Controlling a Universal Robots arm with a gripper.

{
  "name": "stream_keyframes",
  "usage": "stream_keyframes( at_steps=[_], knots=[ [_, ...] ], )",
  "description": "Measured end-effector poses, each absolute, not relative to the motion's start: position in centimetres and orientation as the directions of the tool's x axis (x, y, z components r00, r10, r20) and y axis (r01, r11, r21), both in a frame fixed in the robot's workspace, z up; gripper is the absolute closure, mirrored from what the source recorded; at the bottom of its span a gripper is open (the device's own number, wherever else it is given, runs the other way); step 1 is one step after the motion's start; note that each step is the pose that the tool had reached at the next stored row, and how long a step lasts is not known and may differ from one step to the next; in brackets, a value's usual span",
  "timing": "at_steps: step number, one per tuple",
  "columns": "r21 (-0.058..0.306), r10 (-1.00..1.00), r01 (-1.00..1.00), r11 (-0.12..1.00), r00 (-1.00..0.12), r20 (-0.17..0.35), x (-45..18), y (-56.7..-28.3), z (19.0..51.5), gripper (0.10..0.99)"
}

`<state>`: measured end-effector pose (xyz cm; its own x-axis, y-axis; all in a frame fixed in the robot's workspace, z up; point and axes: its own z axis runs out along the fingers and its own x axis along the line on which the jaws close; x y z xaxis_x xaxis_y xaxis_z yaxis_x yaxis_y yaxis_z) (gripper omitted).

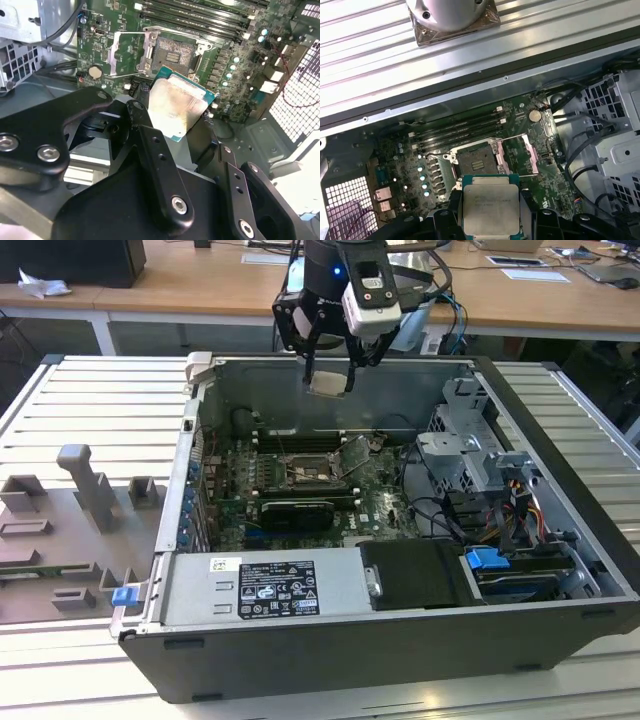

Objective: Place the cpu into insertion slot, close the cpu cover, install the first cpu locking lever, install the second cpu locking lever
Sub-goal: 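Place the cpu into insertion slot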

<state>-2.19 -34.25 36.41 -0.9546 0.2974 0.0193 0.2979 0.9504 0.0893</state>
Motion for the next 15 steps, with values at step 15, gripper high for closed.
stream_keyframes(
  at_steps=[15],
  knots=[
    [0.089, 0.39, 0.39, 0.916, -0.921, 0.019, -2.19, -34.25, 36.25, 0.545]
  ],
)
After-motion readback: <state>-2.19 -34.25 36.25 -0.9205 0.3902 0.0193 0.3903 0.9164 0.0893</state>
